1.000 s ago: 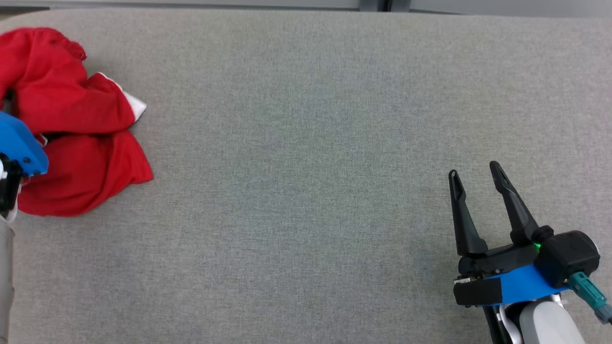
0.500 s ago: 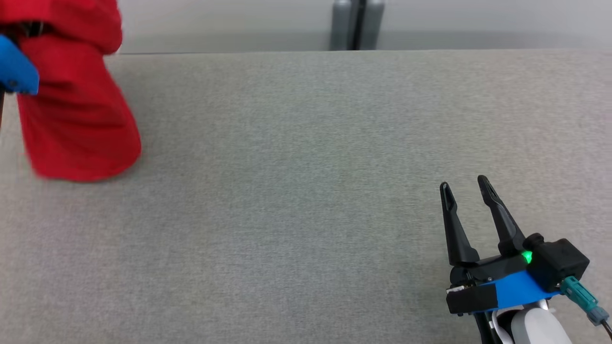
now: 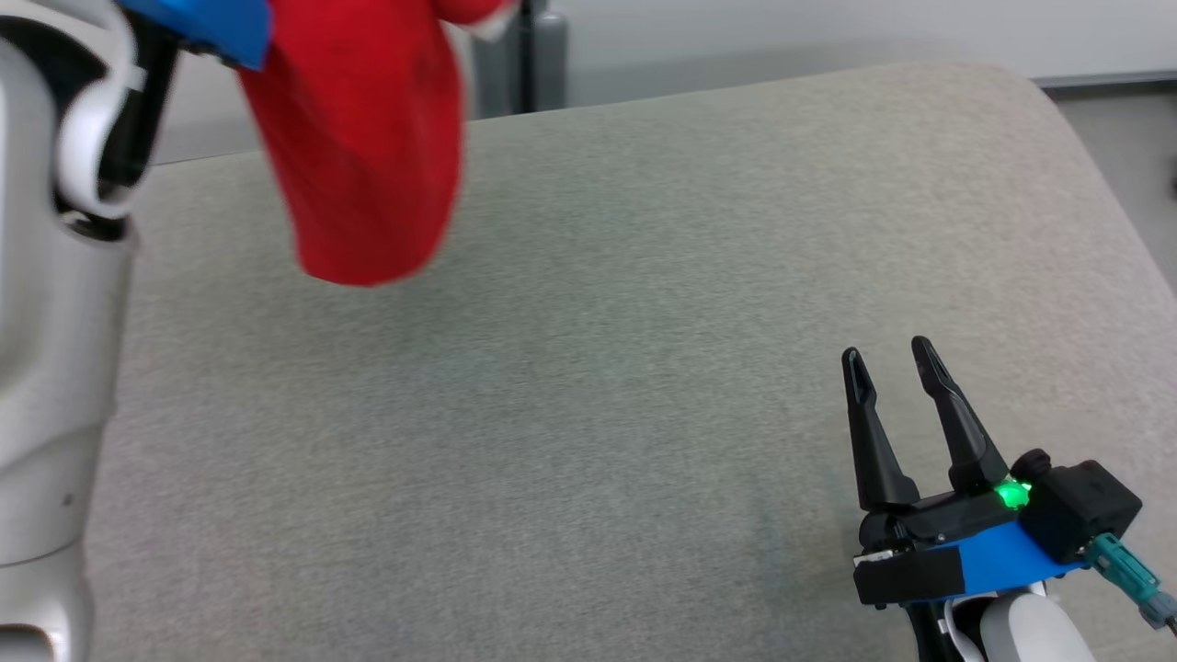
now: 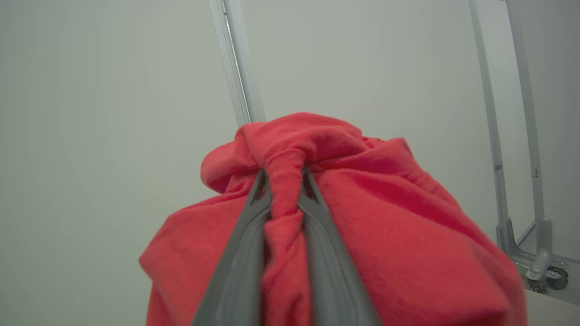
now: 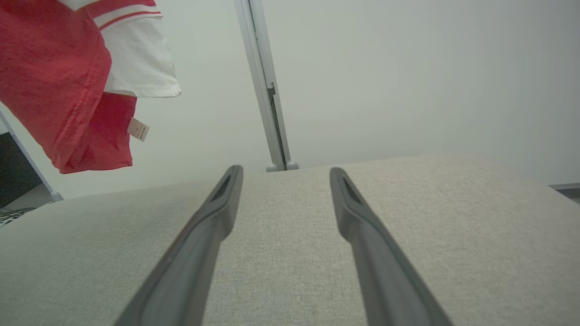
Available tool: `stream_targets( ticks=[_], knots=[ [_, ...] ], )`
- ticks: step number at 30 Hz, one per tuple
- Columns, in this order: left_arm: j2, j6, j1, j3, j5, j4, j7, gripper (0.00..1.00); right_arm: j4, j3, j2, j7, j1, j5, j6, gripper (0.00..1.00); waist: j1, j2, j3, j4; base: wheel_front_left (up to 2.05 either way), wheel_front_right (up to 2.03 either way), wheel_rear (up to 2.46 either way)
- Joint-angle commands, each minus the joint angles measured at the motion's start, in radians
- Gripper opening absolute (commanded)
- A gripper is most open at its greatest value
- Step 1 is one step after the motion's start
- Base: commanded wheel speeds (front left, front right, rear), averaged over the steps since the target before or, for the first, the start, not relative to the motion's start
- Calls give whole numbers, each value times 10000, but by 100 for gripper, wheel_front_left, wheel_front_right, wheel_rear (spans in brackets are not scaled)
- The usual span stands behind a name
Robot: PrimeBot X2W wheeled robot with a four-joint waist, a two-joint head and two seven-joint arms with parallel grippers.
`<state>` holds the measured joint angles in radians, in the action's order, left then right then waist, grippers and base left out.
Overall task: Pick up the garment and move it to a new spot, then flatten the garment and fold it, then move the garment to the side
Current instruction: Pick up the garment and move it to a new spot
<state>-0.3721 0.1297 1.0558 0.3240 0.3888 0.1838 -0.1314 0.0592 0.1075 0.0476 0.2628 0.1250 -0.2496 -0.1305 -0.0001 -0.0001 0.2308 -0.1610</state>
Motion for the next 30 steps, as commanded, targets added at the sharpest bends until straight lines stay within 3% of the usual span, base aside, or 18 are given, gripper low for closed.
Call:
stream_targets(
  ticks=[1, 6, 10, 25, 26, 27, 30],
  knots=[
    [122, 12, 66, 195, -37, -108, -28, 0, -39, -9, 53, 28, 51, -126, -5, 100, 1, 1, -80, -339, 0, 0, 0],
    [551, -16, -769, 679, 122, 141, 103, 0, -22, 84, 49, 30, 71, -248, -5, 100, 1, 1, 47, -749, 0, 0, 0],
    [568, -26, -1871, 1057, 64, 605, 438, 0, -66, 120, 46, 29, 152, -304, -5, 100, 1, 1, 158, -923, 0, 0, 0],
    [1593, -18, -5356, 2566, 283, 2973, 2202, 0, 340, 109, 47, 30, -54, -12, -5, 100, 1, 1, -41, -489, 0, 0, 0],
    [1676, -48, -5410, 2620, 239, 3106, 2378, 94, 357, 135, 47, 30, -57, 1, -5, 100, 1, 1, -70, -441, 0, 0, 0],
    [1769, -77, -5464, 2663, 210, 3211, 2584, 100, 365, 108, 51, 31, -72, 26, -5, 100, 1, 1, -111, -363, 0, 0, 0],
    [1981, -177, -5435, 2619, 154, 3366, 3272, 100, 289, 51, 49, 30, -107, -37, -5, 100, 1, 1, -228, -124, 0, 0, 0]
  ],
)
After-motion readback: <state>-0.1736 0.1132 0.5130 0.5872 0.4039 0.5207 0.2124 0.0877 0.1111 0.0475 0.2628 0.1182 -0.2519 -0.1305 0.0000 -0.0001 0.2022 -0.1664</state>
